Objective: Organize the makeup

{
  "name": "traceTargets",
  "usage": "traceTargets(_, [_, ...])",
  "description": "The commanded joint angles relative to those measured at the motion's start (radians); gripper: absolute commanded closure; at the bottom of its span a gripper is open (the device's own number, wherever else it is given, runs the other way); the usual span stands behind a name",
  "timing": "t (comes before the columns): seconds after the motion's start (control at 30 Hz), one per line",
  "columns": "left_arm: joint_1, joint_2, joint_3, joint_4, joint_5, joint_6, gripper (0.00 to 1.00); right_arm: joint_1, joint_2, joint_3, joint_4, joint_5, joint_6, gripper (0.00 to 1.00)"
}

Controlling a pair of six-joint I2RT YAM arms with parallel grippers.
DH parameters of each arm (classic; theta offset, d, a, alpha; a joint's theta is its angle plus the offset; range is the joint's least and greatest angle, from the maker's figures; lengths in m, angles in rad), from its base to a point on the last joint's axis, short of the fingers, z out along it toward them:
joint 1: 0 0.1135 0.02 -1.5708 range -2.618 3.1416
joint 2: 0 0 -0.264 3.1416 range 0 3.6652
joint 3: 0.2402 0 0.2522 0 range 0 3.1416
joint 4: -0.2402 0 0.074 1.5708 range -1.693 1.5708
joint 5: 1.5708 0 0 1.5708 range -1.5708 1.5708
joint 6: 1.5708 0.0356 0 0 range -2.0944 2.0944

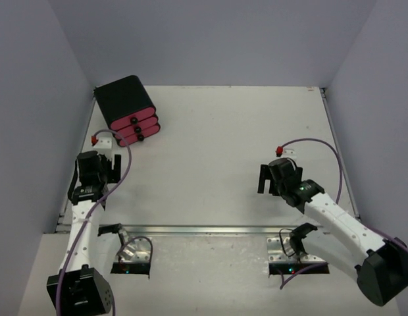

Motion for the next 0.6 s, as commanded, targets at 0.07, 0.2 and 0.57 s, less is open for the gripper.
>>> traceTargets(0.07, [0.009,0.010,-0.051,0.136,-0.019,0.020,0.21,-0.004,0.054,0.057,-0.068,0.035,0.026,0.01])
traceTargets(0.2, [0.009,-0.021,-0.076,0.142,0.023,0.035,0.20,-0.003,-0.009,0.006,-0.024,0.063,0.046,0.01])
traceTargets(0.57, [0.009,-0.029,-0.085,0.138,0.036,0.045,0.19,-0.003,-0.124,-0.065,0.022,0.067,0.040,0.01])
